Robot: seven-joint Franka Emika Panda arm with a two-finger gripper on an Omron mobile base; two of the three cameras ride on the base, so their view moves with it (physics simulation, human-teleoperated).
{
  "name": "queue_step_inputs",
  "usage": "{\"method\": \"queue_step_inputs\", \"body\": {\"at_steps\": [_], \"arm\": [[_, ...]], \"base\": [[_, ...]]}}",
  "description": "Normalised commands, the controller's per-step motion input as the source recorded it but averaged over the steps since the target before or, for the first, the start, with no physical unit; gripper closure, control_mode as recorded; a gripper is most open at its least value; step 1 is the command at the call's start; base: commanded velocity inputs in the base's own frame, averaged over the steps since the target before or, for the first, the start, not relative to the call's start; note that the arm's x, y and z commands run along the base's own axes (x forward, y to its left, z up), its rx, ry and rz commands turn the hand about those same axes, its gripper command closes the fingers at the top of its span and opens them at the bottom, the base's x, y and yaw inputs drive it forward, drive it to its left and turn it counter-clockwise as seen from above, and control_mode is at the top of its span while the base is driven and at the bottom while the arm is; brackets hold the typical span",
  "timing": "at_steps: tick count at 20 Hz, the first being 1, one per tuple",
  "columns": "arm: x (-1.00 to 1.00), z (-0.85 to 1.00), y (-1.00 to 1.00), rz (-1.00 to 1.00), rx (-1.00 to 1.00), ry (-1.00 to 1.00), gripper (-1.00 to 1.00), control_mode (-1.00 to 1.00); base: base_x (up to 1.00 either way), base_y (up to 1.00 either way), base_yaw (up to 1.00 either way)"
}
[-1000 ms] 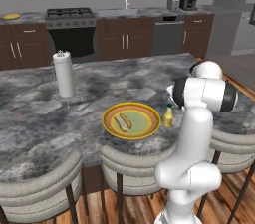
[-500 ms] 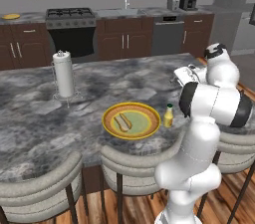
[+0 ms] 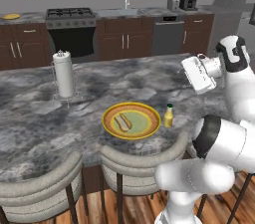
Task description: Move the hot dog bun to the plate on the dining table and place the condiment next to that plate. Then navigate to the fridge and take the sausage and place it on the plate as well.
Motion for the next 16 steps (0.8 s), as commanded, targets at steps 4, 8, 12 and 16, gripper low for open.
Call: {"method": "queue_step_inputs", "body": {"at_steps": [4,8,12,16], "arm": [[-0.35,0.0,0.04,-0.74,-0.02,0.26,-1.0,-1.0],[-0.02,0.07,0.0,-0.8,0.0,0.46,-1.0,-1.0],[0.0,0.35,0.0,-0.73,-0.03,0.57,-1.0,-1.0],[0.0,0.48,0.0,-0.64,-0.08,0.56,-1.0,-1.0]], "base": [[0.0,0.0,0.0],[0.0,0.0,0.0],[0.0,0.0,0.0],[0.0,0.0,0.0]]}}
